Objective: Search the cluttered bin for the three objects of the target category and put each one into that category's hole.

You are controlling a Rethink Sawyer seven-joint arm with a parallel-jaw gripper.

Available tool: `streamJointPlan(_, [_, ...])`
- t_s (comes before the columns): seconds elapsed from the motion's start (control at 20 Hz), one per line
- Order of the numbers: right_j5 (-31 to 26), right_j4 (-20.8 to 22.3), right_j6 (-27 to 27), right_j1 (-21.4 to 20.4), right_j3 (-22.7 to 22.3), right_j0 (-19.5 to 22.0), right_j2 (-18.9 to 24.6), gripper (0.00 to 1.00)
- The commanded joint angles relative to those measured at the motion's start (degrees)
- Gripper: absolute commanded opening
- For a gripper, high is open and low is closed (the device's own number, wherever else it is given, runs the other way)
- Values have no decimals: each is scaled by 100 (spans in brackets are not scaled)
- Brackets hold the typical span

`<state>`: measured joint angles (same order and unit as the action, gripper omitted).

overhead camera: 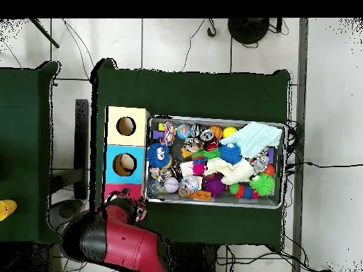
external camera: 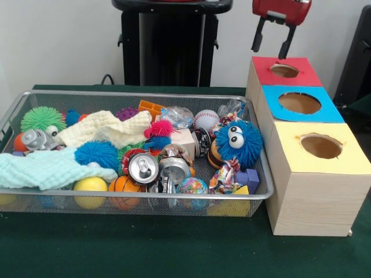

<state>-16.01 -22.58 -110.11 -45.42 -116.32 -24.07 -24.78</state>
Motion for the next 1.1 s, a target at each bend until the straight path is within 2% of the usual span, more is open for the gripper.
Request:
streamJointPlan(0.05, [205,478,-475,131,576,413,-106,100])
streamJointPlan(0.25, [453,691,-276,94,592,851,176,100])
streamJointPlan(0.6, [895,1304,94,29,631,1826,865,100])
streamJointPlan(0.8, [1223,1694,-7,48,538,2156,1145,100])
streamJointPlan(1.1, [1710,2198,-146,246,630,2566,1498,100])
